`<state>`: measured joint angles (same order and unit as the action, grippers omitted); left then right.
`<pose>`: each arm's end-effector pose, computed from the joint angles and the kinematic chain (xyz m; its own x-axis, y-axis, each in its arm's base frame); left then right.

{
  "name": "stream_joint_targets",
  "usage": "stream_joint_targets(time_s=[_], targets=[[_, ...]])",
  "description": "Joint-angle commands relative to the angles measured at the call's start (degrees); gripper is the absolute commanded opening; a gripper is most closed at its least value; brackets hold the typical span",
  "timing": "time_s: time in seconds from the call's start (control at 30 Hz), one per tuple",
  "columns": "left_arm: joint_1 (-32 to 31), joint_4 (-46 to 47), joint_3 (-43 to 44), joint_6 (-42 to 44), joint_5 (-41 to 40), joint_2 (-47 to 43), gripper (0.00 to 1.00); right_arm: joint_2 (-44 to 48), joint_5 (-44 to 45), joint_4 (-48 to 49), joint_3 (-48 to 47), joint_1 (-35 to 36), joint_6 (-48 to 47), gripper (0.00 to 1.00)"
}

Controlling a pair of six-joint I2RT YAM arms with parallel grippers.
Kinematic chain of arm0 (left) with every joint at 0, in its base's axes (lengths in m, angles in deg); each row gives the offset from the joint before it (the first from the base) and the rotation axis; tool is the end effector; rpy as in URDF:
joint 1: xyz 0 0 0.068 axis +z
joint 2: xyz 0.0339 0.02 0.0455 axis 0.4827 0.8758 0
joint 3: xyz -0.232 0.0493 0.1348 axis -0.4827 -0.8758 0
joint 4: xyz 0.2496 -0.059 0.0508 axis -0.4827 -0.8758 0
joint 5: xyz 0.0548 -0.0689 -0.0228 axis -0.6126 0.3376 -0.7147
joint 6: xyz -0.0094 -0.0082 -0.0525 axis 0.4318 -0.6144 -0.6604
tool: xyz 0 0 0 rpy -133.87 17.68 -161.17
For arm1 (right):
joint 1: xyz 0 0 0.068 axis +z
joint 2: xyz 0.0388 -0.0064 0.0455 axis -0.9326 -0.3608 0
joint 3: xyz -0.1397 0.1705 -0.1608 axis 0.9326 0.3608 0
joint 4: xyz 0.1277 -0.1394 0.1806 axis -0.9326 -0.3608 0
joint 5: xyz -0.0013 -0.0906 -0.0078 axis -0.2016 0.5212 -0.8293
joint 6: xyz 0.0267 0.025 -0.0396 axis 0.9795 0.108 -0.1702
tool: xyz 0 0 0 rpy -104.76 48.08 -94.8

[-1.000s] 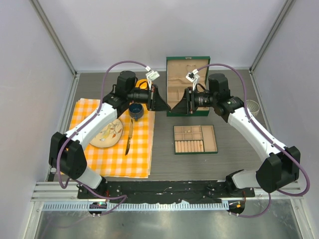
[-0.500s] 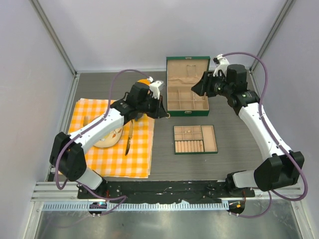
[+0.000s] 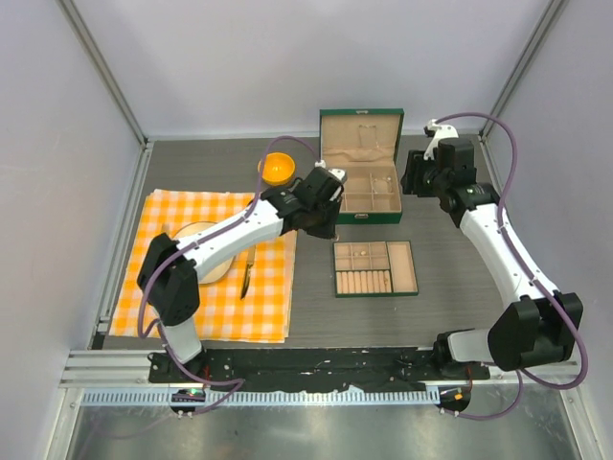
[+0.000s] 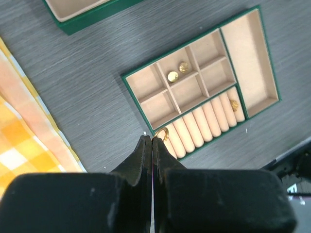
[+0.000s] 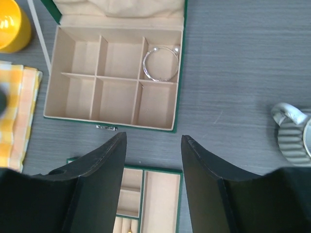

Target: Organize the mixed jewelry

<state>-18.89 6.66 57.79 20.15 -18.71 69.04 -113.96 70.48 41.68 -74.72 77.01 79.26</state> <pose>0.2613 -0.2881 0.2926 -0.7981 0.1778 -0.5757 0.4174 0.8521 -0.3157 0.2989 0.0440 0.3413 -0.5316 0.0223 -0.8467 -0.1168 0.9882 0.0994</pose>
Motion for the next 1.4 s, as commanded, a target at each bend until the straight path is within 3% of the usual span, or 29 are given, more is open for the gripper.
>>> stream_joint_targets(time_s=[0.0, 0.27, 0.57, 0.87, 1.37], targets=[[-1.56, -9.85, 7.16, -7.65, -8.09, 5.45, 0.0, 3.67, 4.15, 1.14, 1.49, 0.19, -1.74, 0.54], [-6.57, -13.73, 10.25, -15.37, -8.01, 12.57, 0.0, 5.25, 4.59, 1.14, 3.33, 0.1, -1.39, 0.54], [-11.31, -13.74, 10.42, -20.57, -8.53, 14.07, 0.0, 5.52, 4.24, 1.49, 5.45, 0.1, -0.86, 0.54], [-12.19, -14.88, 12.97, -22.07, -6.34, 18.2, 0.0, 6.92, 3.28, 2.01, 6.5, 0.1, -0.33, 0.54], [-12.19, -15.58, 13.94, -20.75, -10.11, 19.79, 0.0, 8.24, 2.66, 2.63, 7.99, 0.1, 0.02, 0.54]])
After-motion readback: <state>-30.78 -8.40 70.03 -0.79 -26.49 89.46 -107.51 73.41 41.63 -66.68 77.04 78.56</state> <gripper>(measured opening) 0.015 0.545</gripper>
